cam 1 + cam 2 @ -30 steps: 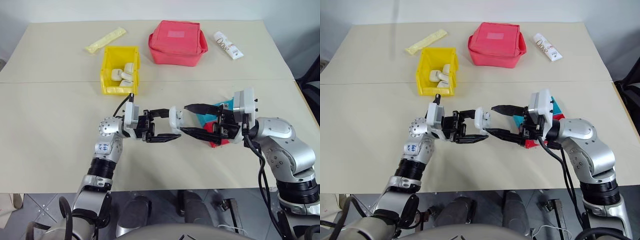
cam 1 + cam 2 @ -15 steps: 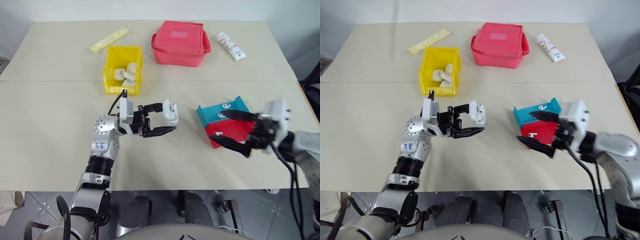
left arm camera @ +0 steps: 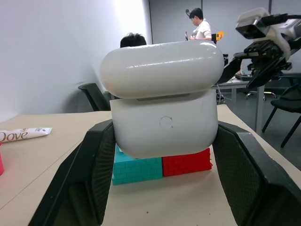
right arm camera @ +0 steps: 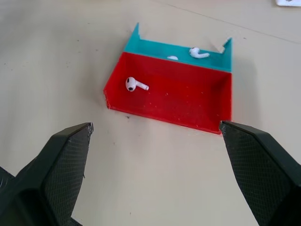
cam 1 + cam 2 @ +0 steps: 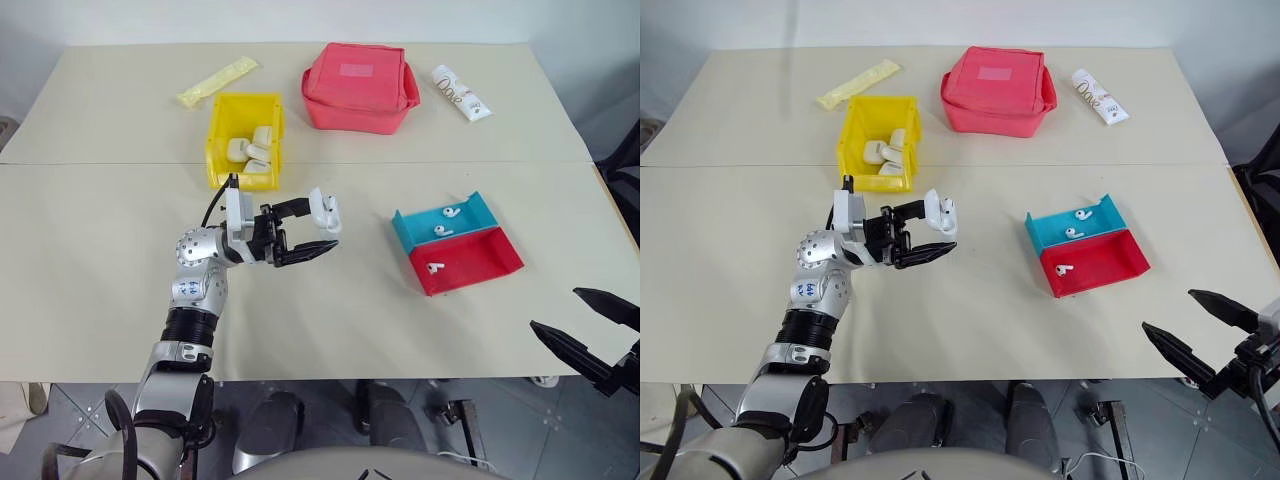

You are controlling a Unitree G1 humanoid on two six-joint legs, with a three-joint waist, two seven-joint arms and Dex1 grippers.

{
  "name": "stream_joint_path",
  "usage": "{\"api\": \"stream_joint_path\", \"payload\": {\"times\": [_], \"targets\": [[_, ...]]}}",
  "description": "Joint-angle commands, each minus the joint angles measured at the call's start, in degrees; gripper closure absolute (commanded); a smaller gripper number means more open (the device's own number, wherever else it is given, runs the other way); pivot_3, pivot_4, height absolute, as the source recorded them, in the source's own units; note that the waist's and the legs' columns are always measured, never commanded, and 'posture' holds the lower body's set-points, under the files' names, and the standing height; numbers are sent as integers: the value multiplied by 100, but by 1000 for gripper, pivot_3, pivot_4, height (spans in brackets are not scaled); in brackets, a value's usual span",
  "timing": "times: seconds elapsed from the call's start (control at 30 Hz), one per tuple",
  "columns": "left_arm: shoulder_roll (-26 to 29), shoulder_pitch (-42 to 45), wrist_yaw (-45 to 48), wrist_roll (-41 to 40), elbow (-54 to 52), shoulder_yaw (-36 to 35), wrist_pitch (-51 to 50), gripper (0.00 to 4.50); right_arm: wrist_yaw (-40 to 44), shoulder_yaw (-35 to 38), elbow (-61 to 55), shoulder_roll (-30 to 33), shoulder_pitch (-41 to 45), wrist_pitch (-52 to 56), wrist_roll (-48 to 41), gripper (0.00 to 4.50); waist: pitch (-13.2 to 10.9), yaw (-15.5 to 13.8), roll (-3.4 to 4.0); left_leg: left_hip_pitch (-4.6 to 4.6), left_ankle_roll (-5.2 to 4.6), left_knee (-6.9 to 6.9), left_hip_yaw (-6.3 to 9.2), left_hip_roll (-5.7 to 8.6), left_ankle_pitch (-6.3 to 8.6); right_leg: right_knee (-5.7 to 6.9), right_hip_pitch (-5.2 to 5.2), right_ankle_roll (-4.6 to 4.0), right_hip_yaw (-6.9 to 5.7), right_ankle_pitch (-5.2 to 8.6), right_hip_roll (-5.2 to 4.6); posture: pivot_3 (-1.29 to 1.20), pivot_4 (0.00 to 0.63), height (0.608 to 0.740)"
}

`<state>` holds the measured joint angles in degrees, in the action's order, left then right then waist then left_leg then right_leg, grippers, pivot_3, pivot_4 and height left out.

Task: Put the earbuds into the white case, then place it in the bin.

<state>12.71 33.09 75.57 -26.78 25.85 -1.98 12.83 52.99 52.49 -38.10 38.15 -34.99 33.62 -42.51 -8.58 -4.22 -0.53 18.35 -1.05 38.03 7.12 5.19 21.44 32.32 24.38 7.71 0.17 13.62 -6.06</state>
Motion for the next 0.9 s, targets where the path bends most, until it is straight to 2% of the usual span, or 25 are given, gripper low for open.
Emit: {"api": "stream_joint_path", "payload": {"times": [0.03,0.23,0.3,0.37,0.43,0.53,0.63,0.7,0.77,0.8,0.83,0.9], "targets": [[50,-45,-59,-61,-180,-86,47,1757,-147,69,-138,235,148,14,-151,14,0,-1,1,0,0,0,0,0,0,-1,0,0,0,0,0,0,150,740],[10,-201,-241,-48,-416,-73,90,1757,-499,-841,499,1598,1566,580,20,14,-1,22,1,-1,-1,2,-4,1,-1,-1,0,0,2,0,0,0,150,740],[-17,-331,-315,-49,-567,-46,93,1757,-479,-1681,992,2213,2517,748,140,14,-2,45,2,0,-1,0,-3,0,-1,-4,1,0,0,0,-1,0,150,740],[-60,-473,-420,-50,-749,-16,84,1757,-293,-2856,1621,2803,3735,1148,287,14,-7,84,10,3,-4,2,-5,3,-3,-4,3,0,0,0,-6,0,150,740],[-96,-589,-510,-45,-918,27,63,1757,-118,-3802,2167,3026,4770,1401,535,14,-9,95,13,4,-4,3,-5,2,-3,-8,5,-2,-1,-2,-15,0,150,740],[-129,-777,-603,-36,-1157,105,59,1757,219,-5106,3018,2932,6247,1540,1163,14,-8,105,10,18,3,0,10,-9,-3,-28,7,-10,-21,-7,-19,0,150,740],[-173,-950,-640,-54,-1338,175,69,1757,547,-6020,3793,2635,7289,1354,1821,610,-8,129,11,38,0,4,15,-2,-5,-32,17,-4,-31,-10,-19,0,150,740],[-201,-1072,-631,-65,-1499,256,58,1757,1024,-6718,4314,2450,7898,927,2422,1284,-9,147,12,40,-5,7,8,8,-7,-39,17,6,-26,-17,-19,0,150,740],[-223,-1183,-641,-83,-1671,338,36,1757,1298,-7267,5006,2184,8480,559,3027,1284,-9,161,12,42,-8,8,7,9,-9,-37,16,12,-24,-23,-18,0,150,740],[-232,-1222,-655,-88,-1737,369,28,1757,1348,-7479,5448,1992,8798,406,3303,1661,-9,172,12,41,-7,8,7,10,-9,-37,17,13,-25,-23,-16,0,150,740],[-234,-1244,-668,-91,-1776,387,23,1757,1394,-7593,5776,1850,9013,293,3487,1679,-9,176,13,41,-8,9,6,10,-9,-33,17,13,-23,-24,-15,0,150,740],[-245,-1290,-707,-78,-1852,413,20,1757,1574,-7728,6233,1650,9296,21,3764,2206,-8,165,13,45,-9,9,9,11,-12,-32,19,14,-26,-26,-16,0,150,740]]}}
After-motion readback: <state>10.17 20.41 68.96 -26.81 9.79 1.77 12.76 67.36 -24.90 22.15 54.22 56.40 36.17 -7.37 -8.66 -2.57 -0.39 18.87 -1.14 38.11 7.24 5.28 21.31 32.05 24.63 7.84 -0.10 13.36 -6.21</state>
